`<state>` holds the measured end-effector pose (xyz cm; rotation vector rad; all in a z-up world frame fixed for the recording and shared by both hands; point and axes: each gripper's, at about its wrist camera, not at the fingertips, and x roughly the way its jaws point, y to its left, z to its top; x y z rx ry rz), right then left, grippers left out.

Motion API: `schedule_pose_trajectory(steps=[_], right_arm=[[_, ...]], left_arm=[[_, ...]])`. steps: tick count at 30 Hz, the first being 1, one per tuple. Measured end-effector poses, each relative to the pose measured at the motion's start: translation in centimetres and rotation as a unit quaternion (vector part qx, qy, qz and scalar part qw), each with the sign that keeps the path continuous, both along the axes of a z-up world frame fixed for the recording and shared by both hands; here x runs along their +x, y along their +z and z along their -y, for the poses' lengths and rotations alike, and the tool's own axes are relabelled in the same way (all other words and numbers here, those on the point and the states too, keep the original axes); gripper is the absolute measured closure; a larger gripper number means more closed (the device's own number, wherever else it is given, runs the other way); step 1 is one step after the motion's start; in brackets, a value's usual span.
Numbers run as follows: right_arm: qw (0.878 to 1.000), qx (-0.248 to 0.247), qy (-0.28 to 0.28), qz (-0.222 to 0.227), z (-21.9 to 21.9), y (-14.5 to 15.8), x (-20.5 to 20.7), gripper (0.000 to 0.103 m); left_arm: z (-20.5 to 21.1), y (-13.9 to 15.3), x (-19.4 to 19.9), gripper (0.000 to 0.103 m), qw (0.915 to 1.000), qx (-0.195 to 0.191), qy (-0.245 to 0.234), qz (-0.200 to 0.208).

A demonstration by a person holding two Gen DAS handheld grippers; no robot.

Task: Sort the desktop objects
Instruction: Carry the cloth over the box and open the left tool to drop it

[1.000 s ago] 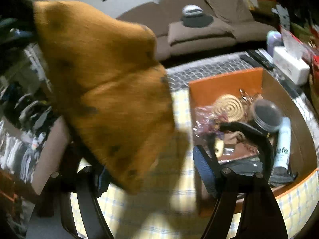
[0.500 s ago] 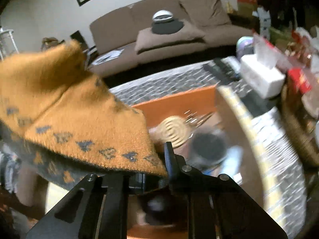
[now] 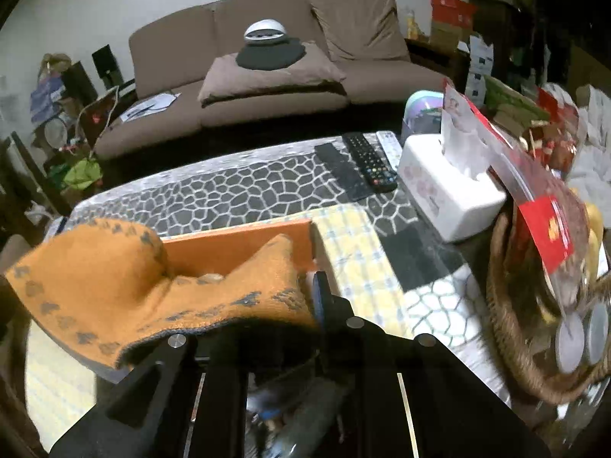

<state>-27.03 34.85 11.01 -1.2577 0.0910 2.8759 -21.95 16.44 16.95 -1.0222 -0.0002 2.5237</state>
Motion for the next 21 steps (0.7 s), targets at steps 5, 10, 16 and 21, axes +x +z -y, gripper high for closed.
schedule_pose_trajectory(steps=[5,10,16,21], right_arm=[[0.999,0.023,0.012,0.025,0.2,-3.3,-0.5,0.091],[0.997,0.050,0.011,0.052,-0.1,-5.6,0.1,0.091],[0.989,0.106,0.056,0.082,1.1,-6.1,1.5,0.082],[0.984,0.132,0.084,0.085,1.9,-4.8,3.3,0.063]], left_arm=[[-2.5,-4.2,0.6,0.096,0.9967,-0.075,-0.019,0.021],[-4.6,-7.0,1.8,0.096,0.9892,-0.137,-0.031,0.042],[-5.0,-7.6,2.3,0.074,0.9854,-0.149,-0.032,0.076],[-3.5,-5.8,3.3,0.055,0.9900,-0.110,-0.024,0.085]])
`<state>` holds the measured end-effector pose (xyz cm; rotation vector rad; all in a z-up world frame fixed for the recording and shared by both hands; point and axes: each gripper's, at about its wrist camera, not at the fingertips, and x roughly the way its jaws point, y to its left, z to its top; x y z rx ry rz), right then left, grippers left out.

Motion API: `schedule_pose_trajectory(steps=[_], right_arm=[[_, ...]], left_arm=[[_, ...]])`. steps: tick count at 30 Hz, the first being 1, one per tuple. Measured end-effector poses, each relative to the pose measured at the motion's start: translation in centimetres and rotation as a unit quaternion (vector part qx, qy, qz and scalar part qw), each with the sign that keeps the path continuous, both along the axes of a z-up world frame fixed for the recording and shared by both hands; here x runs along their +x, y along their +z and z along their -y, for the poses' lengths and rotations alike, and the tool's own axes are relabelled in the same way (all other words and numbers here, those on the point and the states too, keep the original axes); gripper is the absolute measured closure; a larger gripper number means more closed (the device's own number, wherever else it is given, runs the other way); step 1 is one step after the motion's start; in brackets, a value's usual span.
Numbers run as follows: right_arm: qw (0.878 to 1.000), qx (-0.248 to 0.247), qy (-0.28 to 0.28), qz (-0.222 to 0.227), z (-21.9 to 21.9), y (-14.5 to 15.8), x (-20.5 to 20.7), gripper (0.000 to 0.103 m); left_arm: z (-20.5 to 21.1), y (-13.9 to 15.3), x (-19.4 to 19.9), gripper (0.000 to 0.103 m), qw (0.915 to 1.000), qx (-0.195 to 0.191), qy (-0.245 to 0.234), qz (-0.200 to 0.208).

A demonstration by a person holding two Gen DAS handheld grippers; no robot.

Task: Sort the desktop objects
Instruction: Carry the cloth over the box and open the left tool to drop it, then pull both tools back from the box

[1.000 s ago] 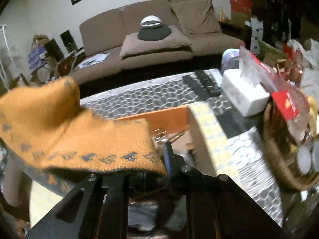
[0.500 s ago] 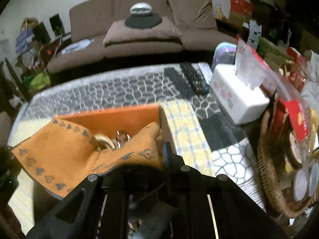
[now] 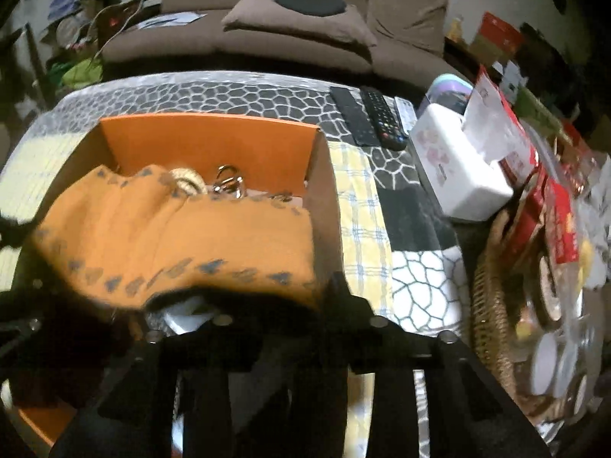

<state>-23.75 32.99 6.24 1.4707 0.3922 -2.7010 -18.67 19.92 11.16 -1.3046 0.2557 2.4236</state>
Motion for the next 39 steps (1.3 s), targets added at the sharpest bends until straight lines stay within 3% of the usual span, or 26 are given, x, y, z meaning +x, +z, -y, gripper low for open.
schedule_pose_trajectory(steps=[6,13,17,25,39], right_arm=[[1.000,-0.004,0.007,-0.015,-0.5,3.0,2.3,0.058],[0.999,-0.030,-0.009,-0.024,-0.6,5.1,5.3,0.055],[0.999,-0.046,-0.015,-0.022,-0.2,5.2,7.1,0.051],[0.997,-0.068,-0.023,-0.023,1.3,4.3,10.9,0.029],[0.994,-0.094,-0.030,-0.039,3.6,3.7,15.2,0.026]], left_arm=[[2.6,2.9,1.3,0.047,0.9992,0.039,0.010,-0.002],[5.3,5.1,4.2,0.023,0.9976,0.063,0.027,-0.006],[6.9,5.8,6.2,0.003,0.9968,0.072,0.036,-0.004],[9.4,5.6,9.8,0.000,0.9959,0.069,0.058,0.001],[13.2,5.2,14.8,0.000,0.9923,0.080,0.094,-0.012]])
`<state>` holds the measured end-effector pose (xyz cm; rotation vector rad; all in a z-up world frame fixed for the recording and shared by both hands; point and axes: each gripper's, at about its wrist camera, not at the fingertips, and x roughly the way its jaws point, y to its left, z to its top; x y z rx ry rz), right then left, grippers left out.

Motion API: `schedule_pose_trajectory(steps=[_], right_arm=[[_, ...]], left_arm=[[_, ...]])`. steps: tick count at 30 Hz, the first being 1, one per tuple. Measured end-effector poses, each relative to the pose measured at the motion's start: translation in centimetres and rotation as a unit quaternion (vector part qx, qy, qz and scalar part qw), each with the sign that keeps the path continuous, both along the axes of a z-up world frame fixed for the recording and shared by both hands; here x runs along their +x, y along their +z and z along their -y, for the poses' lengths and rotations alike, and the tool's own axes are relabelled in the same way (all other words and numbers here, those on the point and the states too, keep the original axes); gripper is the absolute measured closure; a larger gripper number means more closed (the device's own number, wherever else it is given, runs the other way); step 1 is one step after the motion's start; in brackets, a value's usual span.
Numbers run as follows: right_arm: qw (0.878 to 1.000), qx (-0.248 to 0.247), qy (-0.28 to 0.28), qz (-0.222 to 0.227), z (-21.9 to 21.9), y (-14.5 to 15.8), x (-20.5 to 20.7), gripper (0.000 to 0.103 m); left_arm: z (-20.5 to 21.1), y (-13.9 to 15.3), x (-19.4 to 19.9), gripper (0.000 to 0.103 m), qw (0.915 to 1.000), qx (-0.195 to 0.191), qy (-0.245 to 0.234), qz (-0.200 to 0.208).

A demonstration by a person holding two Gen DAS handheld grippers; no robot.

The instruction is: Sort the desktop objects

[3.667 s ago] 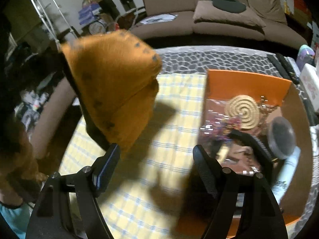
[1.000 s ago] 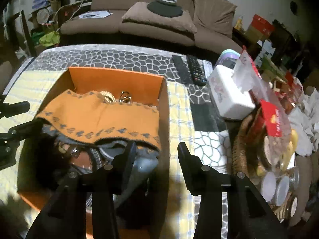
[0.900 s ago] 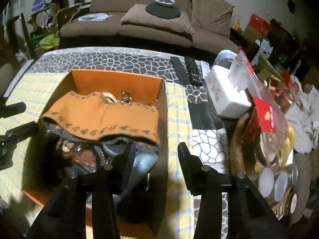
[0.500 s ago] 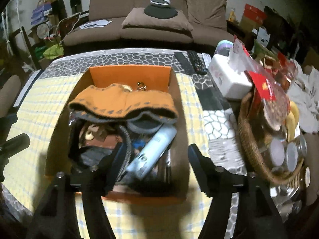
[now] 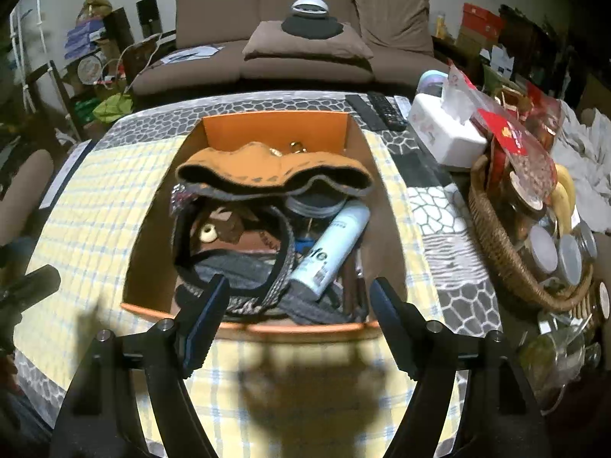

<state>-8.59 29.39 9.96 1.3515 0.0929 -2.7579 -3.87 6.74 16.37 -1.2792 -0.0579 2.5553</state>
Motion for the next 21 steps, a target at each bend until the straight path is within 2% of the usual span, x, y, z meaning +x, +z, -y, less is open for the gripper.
schedule_pose_trajectory(steps=[11,21], right_arm=[[1.000,-0.007,0.003,-0.001,1.1,-1.6,2.0,0.025],[1.000,-0.027,0.001,0.010,2.1,-5.6,3.2,0.023]], left_arm=[[1.3,-1.7,1.5,0.000,0.9998,-0.001,0.021,0.004],[1.6,-5.9,2.2,0.000,0.9986,-0.021,0.046,0.015]])
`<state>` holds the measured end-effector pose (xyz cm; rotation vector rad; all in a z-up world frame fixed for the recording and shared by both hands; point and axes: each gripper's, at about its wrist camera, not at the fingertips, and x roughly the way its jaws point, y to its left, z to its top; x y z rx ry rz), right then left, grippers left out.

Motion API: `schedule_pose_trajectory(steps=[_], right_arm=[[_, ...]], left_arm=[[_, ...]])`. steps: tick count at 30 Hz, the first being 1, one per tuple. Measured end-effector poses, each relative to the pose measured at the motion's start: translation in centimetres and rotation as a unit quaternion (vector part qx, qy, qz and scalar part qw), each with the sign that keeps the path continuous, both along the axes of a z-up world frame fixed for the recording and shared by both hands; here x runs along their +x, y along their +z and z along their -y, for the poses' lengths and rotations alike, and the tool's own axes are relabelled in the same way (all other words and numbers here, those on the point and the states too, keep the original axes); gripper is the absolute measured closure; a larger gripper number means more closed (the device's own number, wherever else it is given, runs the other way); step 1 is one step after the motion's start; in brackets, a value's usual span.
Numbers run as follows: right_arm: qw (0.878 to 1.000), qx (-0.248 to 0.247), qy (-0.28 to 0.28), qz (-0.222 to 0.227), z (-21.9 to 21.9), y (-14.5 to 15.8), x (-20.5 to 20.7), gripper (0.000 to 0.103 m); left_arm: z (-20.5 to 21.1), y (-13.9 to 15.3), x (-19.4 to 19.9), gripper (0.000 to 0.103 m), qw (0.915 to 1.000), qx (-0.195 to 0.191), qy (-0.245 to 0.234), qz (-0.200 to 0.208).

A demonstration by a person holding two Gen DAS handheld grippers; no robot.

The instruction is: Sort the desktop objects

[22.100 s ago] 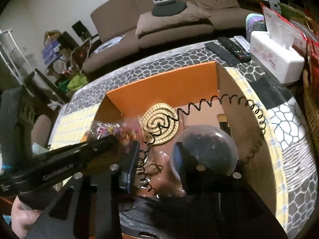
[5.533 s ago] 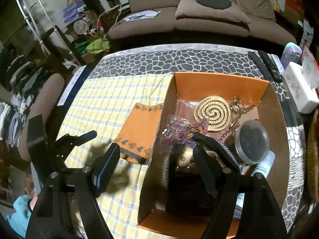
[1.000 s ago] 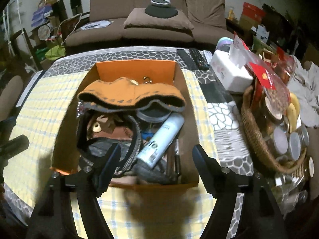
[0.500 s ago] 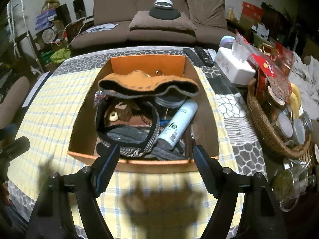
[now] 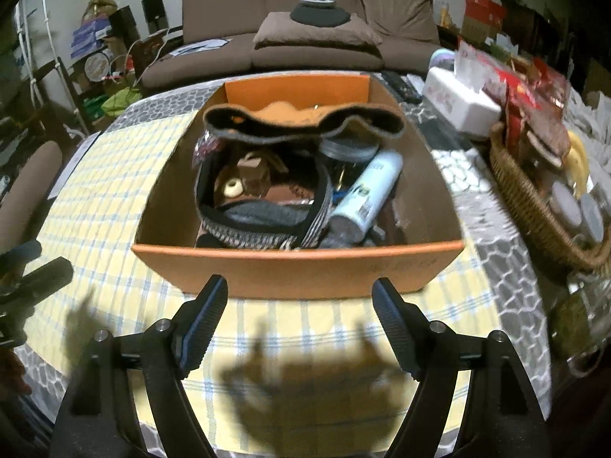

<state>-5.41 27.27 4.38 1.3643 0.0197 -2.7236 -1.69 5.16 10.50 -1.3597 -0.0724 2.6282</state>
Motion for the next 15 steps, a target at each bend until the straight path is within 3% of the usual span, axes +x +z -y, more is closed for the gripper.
schedule_pose_trajectory(steps=[15], right_arm=[[0.999,-0.013,-0.005,0.028,0.0,-5.3,-0.5,0.023]], left_arm=[[-0.7,-5.1,-0.3,0.000,0.9995,-0.009,0.017,0.025]])
